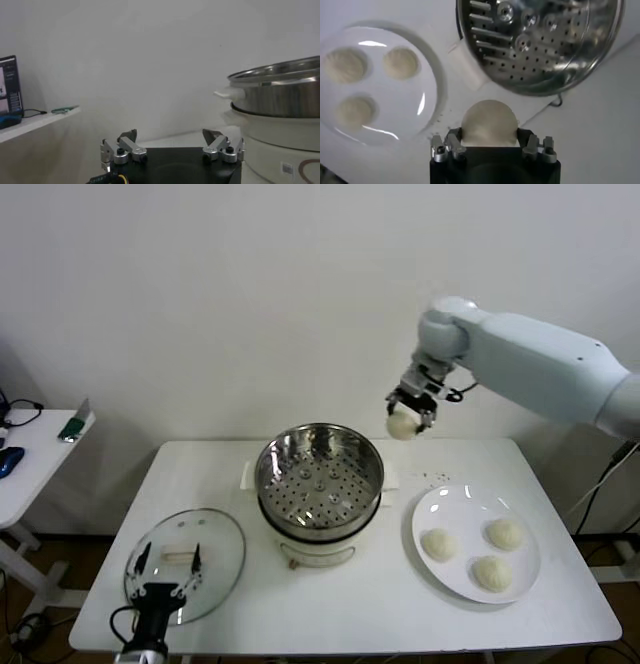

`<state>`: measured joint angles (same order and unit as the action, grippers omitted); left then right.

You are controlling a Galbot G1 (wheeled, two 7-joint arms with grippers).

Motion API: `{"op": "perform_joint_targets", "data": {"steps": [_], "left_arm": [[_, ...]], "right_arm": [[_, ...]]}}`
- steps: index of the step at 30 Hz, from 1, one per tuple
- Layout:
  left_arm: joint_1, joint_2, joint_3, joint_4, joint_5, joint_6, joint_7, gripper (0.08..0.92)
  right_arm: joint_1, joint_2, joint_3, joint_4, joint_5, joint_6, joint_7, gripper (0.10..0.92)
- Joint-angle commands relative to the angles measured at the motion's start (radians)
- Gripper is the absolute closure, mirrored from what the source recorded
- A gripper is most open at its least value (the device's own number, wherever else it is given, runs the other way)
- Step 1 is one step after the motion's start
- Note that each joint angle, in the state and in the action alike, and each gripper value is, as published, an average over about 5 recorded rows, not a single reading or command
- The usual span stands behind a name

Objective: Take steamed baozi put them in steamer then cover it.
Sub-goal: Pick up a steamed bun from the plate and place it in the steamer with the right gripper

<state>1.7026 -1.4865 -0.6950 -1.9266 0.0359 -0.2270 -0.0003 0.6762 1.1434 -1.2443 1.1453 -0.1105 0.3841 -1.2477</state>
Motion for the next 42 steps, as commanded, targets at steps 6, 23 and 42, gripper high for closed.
{"op": "perform_joint_targets", "data": {"steps": [6,23,42], "left_arm": [[0.034,0.018,-0.011,-0.010,-0.024,-0.020,0.002,0.177],[0.057,0.027,-0.018,-0.001,-0.045,-0.033,-0.003,0.177],[0.073,0.033,-0.021,0.010,-0.040,-0.039,-0.013,0.177]], "right_arm": [[-0.163,0.286,0.102,-0.080,-0.297,0.181,0.004,0.319],[-0.347,0.386,0.188,-0.287,-0.568,0.244,0.069,0.313],[-0.313,0.325,0.168,-0.209,-0.454,0.215,0.042,0.204]]}}
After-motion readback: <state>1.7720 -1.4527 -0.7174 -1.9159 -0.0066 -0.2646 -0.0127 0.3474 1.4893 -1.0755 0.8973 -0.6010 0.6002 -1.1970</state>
